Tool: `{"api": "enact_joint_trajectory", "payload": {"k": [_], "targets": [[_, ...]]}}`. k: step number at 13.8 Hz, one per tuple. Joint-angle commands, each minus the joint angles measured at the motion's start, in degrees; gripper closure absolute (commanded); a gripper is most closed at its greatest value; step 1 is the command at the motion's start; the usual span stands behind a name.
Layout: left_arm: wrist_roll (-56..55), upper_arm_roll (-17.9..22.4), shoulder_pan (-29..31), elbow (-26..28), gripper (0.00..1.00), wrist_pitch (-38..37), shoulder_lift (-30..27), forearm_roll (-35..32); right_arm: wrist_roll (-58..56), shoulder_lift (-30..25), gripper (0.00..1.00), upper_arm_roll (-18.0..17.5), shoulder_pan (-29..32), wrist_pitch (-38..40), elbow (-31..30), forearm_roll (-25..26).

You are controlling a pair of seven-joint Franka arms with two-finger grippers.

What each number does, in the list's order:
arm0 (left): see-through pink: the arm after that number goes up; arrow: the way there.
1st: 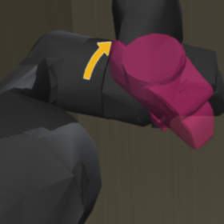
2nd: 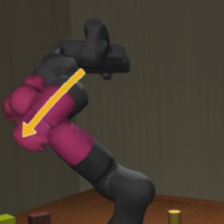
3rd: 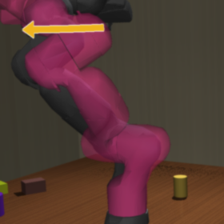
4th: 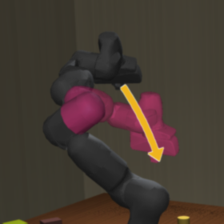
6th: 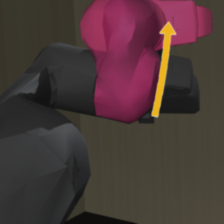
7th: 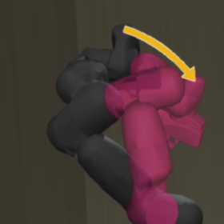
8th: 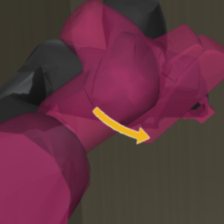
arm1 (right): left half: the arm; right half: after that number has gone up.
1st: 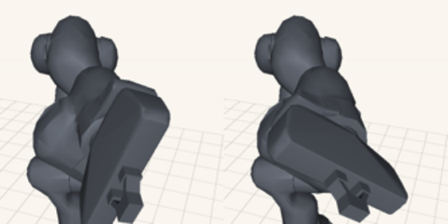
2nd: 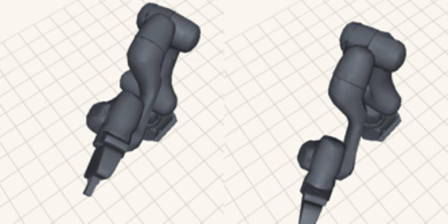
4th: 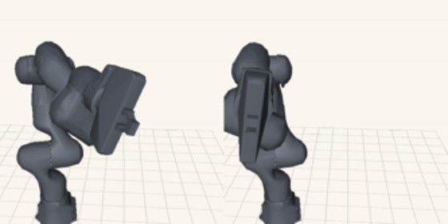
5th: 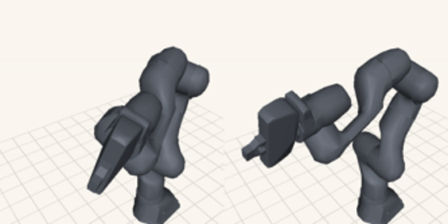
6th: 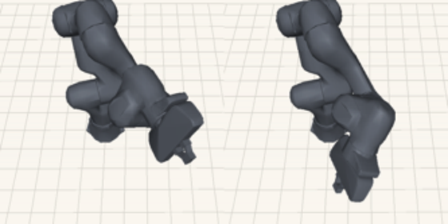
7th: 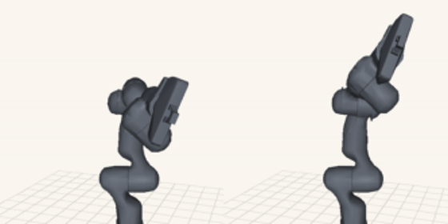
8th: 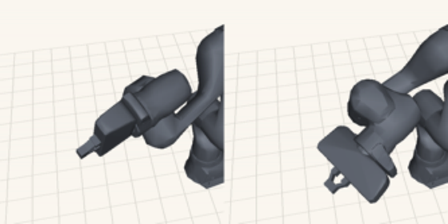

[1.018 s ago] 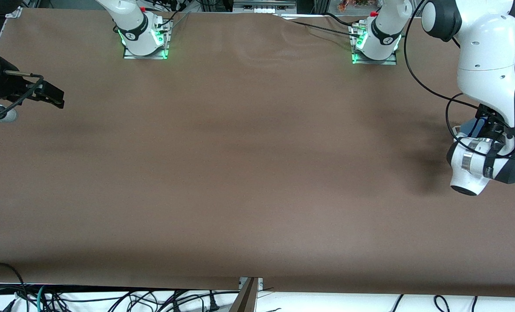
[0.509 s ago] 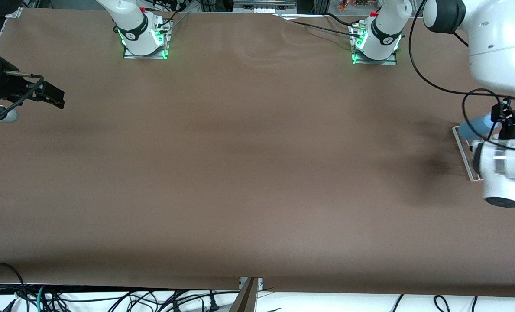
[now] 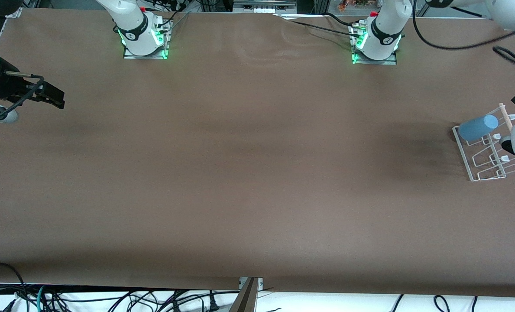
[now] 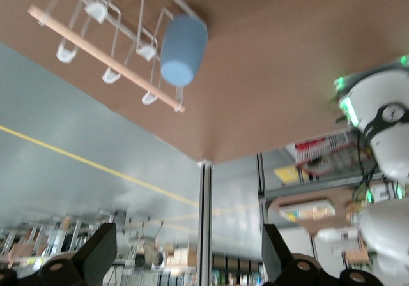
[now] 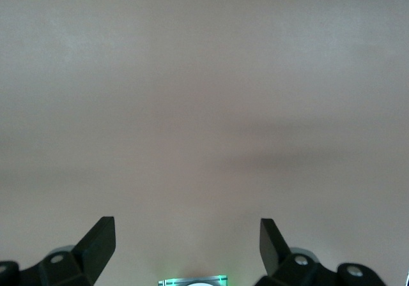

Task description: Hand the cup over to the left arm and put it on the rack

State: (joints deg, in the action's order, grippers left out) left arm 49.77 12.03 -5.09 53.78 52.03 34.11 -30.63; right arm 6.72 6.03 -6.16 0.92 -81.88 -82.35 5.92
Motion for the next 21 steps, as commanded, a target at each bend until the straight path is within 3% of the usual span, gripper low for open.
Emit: {"api": "enact_joint_trajectory", "payload": {"k": [1, 6, 9, 15, 17, 21], "targets": [[-11.23, -0.08, 0.08, -0.52, 0.0, 0.09, -4.04, 9.32, -0.74, -0.58, 0.0, -0.43, 0.75, -0.39, -0.44, -0.21], [-27.78, 0.8, -1.67, 0.62, 0.0, 1.84, -9.66, 24.54, -0.74, -0.58, 0.0, -0.43, 0.66, -0.39, -0.44, -0.21], [-39.02, -2.17, -3.17, 0.98, 0.0, 1.59, -11.08, 27.29, -0.74, -0.58, 0.0, -0.35, 0.75, -0.39, -0.44, -0.21], [-42.83, -2.36, -5.28, 6.93, 0.0, 3.51, -17.74, 27.38, -0.74, -0.58, 0.0, -0.35, 0.75, -0.39, -0.44, -0.3], [-43.61, -2.62, -4.93, 21.2, 0.0, 11.82, -26.76, 27.21, -0.74, -0.58, 0.0, -0.35, 0.75, -0.39, -0.44, -0.3], [-46.35, -6.84, 2.35, 42.76, 0.0, 28.25, -39.35, 27.47, -0.74, -0.58, 0.0, -0.35, 0.75, -0.39, -0.44, -0.3]]}}
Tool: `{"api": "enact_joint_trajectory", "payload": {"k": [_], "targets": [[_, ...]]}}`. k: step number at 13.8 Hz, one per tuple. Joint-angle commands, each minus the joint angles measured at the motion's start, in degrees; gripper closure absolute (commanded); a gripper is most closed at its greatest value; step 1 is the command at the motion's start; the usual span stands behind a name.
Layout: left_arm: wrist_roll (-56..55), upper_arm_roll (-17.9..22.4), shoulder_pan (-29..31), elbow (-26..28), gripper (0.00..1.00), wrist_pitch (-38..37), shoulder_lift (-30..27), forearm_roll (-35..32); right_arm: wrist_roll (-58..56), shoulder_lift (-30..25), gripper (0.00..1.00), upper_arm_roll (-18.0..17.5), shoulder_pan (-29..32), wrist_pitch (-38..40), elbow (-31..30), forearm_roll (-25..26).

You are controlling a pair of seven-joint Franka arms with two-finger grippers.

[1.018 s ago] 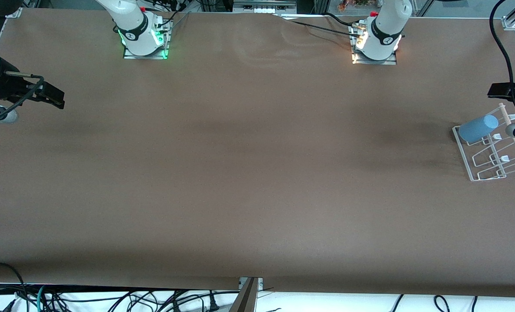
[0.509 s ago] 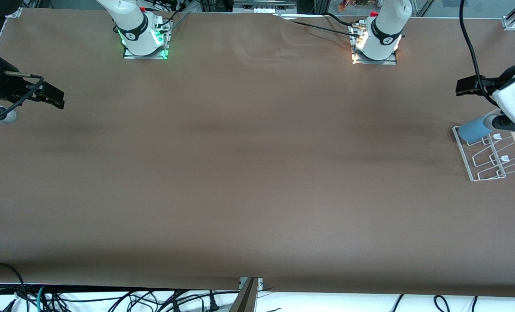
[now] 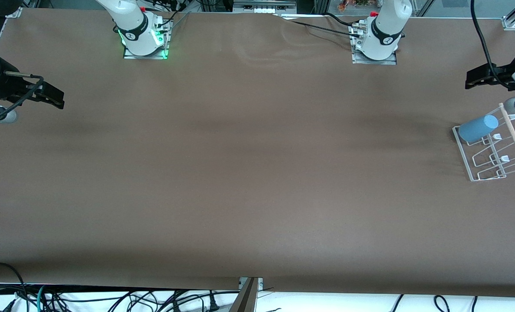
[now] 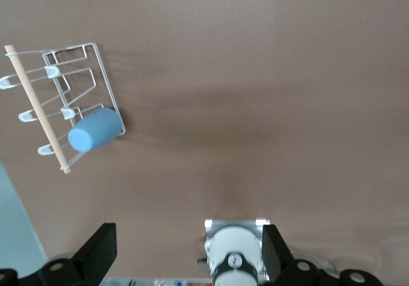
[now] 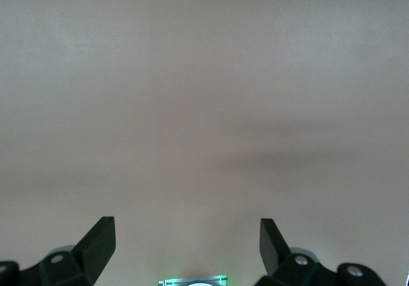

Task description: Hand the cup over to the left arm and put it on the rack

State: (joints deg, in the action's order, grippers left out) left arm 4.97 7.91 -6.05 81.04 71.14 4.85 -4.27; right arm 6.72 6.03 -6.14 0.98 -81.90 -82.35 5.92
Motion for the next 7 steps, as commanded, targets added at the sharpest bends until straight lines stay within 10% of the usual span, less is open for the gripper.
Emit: {"api": "enact_joint_trajectory", "payload": {"k": [1, 7], "targets": [[-1.36, -2.81, 4.45, 19.64, 0.0, 13.89, -12.21, 2.33, -0.74, -0.59, 0.0, -0.37, 0.68, -0.36, -0.44, -0.3], [2.68, -4.48, 7.8, 28.75, 0.0, 29.85, -16.1, 5.24, -0.74, -0.59, 0.0, -0.37, 0.68, -0.36, -0.44, -0.56]]}}
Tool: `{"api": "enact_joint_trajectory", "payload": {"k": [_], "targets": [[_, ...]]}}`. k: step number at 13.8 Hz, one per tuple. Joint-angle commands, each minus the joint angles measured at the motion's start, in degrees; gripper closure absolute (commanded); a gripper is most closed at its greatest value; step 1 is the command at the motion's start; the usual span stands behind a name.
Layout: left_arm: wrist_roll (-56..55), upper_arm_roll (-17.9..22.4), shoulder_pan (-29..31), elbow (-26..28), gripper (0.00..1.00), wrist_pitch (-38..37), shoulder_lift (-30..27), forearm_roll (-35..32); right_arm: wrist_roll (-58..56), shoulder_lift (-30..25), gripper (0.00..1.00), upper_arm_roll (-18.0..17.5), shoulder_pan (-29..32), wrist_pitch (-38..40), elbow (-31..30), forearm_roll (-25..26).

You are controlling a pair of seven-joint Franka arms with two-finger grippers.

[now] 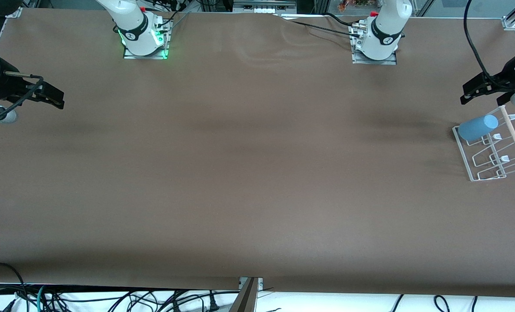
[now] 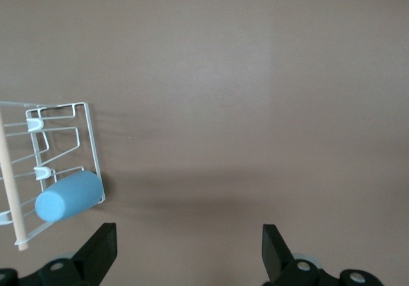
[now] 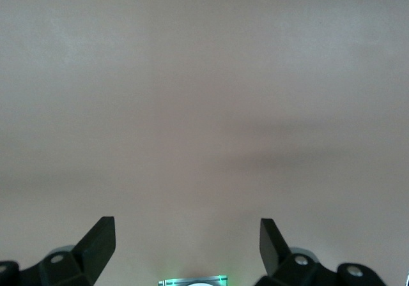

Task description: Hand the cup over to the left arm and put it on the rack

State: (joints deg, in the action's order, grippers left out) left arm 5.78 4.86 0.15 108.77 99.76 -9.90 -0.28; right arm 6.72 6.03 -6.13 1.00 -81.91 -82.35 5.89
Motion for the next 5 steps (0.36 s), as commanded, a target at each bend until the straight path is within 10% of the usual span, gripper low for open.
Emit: {"api": "enact_joint_trajectory", "payload": {"k": [1, 5], "targets": [[1.86, -1.43, 1.87, 0.91, 0.0, 1.4, -1.09, 1.25, -0.74, -0.59, 0.0, -0.37, 0.67, -0.36, -0.44, -0.53], [1.6, -1.69, 2.31, 0.91, 0.0, 1.41, -0.65, 1.07, -0.74, -0.41, 0.0, -0.37, 0.67, -0.36, -0.44, -0.53]]}}
